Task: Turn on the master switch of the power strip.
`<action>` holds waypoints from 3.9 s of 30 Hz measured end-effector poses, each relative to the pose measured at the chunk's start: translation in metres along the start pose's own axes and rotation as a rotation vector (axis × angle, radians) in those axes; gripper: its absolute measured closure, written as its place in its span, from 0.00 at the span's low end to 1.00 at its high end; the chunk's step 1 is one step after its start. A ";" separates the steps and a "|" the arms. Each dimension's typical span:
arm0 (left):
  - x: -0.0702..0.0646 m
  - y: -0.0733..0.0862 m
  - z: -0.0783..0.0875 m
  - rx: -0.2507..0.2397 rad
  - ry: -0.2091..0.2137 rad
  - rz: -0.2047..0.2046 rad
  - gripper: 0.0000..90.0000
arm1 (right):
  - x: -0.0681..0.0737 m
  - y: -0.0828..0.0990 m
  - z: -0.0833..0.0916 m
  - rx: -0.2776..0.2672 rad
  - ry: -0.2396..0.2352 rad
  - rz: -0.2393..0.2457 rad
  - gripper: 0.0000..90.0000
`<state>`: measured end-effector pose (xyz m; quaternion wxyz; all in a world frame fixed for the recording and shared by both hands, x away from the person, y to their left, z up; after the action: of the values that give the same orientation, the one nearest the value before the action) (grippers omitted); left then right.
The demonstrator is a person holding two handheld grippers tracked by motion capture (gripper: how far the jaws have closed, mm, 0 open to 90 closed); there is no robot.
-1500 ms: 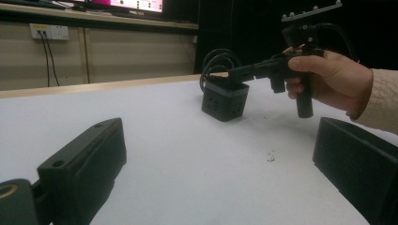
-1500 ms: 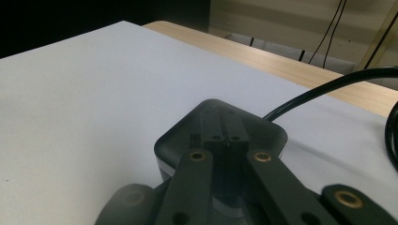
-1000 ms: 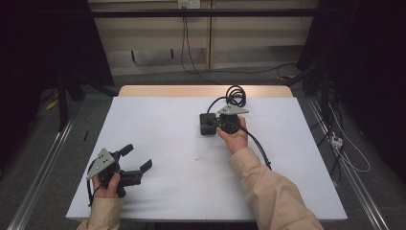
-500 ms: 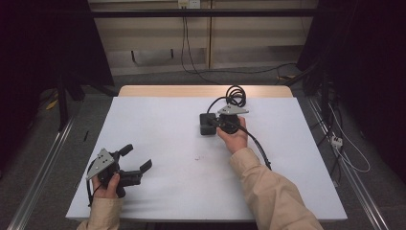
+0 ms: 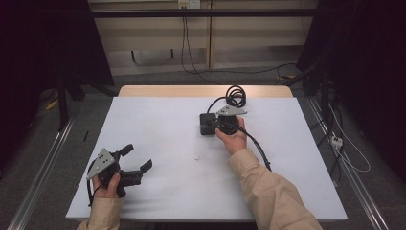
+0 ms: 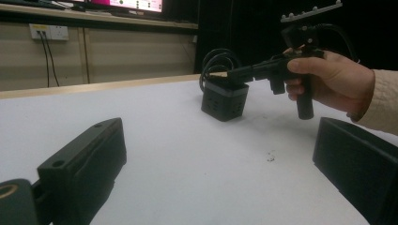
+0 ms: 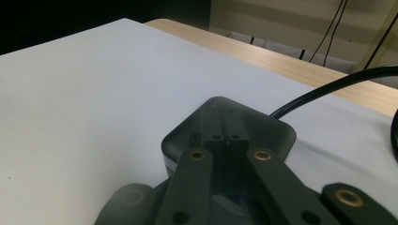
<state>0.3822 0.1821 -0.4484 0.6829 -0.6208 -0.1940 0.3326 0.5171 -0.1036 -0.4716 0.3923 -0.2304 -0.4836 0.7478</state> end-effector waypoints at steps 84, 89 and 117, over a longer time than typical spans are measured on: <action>0.000 -0.001 -0.003 -0.001 0.002 0.002 0.03 | 0.002 0.018 0.056 0.025 -0.069 -0.108 0.24; 0.000 0.000 -0.003 0.000 0.002 0.005 0.03 | 0.004 0.024 0.065 0.041 -0.073 -0.096 0.21; -0.001 0.000 -0.004 0.006 0.000 0.000 0.03 | 0.006 0.057 0.112 0.070 -0.083 -0.064 0.15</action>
<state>0.3843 0.1790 -0.4491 0.6849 -0.6186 -0.1930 0.3332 0.4119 -0.1725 -0.4749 0.4035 -0.1699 -0.4800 0.7602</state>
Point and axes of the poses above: each handheld gripper's, and its own axes: z roughly backward along the jaws, y roughly out of its underside, x roughly to its left, the point moved 7 cm from there along -z, roughly forward along the jaws, and after that the axes turned 1 degree about x, right-handed, at the moved point
